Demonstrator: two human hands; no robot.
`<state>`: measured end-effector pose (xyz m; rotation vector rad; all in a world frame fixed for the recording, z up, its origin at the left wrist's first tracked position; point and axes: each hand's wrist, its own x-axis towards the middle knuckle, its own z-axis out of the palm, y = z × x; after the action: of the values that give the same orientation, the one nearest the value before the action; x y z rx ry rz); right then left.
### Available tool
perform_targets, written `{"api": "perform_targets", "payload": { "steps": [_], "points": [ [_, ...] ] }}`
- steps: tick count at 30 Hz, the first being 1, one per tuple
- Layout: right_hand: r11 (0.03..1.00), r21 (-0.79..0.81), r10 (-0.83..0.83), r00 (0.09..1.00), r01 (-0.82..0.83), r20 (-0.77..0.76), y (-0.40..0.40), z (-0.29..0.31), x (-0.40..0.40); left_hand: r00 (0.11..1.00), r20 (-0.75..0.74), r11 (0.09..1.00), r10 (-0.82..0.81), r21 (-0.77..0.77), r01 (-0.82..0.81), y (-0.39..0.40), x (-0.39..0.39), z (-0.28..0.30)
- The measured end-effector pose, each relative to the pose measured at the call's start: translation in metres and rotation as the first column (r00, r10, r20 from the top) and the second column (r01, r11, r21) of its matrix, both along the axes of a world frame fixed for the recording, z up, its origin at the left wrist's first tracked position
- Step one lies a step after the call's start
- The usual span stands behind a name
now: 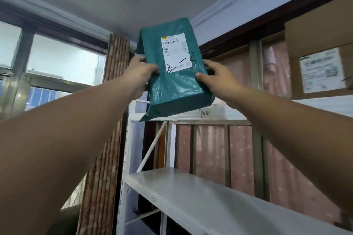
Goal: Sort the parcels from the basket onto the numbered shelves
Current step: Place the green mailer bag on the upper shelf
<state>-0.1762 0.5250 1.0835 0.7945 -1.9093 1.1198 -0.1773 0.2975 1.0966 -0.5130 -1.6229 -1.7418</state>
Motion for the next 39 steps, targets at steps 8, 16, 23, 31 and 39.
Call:
{"api": "perform_targets", "payload": {
  "steps": [8,16,23,31,39],
  "points": [
    [0.949,0.0,-0.317,0.948,0.317,0.023,0.044,0.063,-0.006,0.968,-0.15,0.979,-0.2,-0.055,0.194,0.069,-0.074,0.033],
    [0.885,-0.059,-0.452,0.883,0.462,0.129,0.072,0.08,-0.04,0.958,-0.192,0.968,-0.214,-0.174,0.181,0.117,-0.15,0.049],
    [0.866,-0.197,-0.4,0.872,0.46,0.281,0.086,0.078,-0.073,0.948,-0.223,0.972,-0.228,-0.11,0.208,0.159,-0.19,0.056],
    [0.829,-0.142,-0.438,0.785,0.541,0.437,0.096,0.058,-0.089,0.967,-0.083,0.941,-0.24,-0.267,0.21,0.183,-0.228,0.045],
    [0.832,-0.091,-0.446,0.757,0.547,0.477,0.09,0.041,-0.098,0.91,-0.002,0.856,-0.415,-0.341,0.389,0.185,-0.242,0.02]
  ]
}}
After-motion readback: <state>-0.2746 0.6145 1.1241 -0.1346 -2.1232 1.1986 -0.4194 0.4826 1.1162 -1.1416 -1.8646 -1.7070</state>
